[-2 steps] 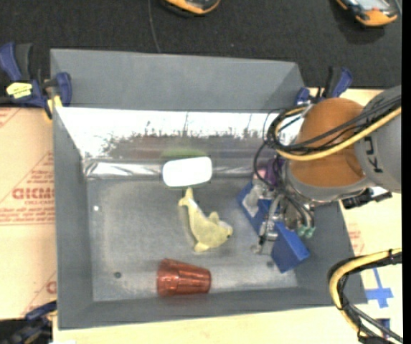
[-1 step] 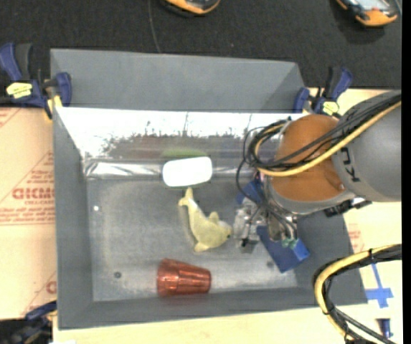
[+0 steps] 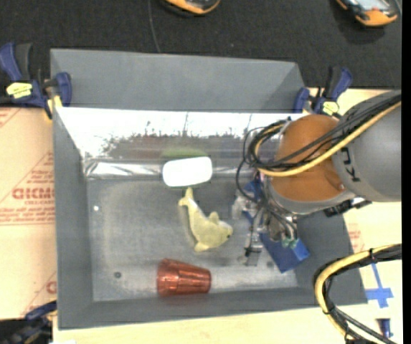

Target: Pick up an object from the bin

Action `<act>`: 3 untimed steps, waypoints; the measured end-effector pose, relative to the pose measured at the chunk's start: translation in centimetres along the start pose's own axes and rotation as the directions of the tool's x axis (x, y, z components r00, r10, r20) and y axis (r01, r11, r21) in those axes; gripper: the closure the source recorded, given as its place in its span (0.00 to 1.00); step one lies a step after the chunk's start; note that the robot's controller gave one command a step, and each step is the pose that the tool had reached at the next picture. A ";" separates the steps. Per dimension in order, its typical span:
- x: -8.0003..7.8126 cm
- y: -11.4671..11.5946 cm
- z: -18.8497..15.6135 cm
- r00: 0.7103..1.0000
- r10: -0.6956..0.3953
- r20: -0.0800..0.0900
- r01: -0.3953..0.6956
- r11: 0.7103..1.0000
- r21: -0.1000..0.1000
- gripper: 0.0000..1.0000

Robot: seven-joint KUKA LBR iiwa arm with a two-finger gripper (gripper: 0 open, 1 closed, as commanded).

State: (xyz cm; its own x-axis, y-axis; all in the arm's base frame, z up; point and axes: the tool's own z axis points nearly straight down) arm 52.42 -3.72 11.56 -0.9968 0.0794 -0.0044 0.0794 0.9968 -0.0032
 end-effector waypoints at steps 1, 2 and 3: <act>0.0 0.0 0.0 1.000 -0.001 0.000 0.001 1.000 0.000 0.00; -1.5 3.7 1.3 0.992 -0.128 0.005 0.128 0.992 0.002 0.00; -1.0 6.7 1.3 0.988 -0.156 0.002 0.156 0.988 -0.001 0.00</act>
Offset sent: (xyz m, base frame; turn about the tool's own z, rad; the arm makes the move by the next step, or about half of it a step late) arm 0.0231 0.0505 -0.0188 -0.1728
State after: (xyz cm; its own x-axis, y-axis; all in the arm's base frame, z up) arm 53.91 2.92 10.29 -0.9970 -0.0771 -0.0059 -0.0771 0.9970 -0.0031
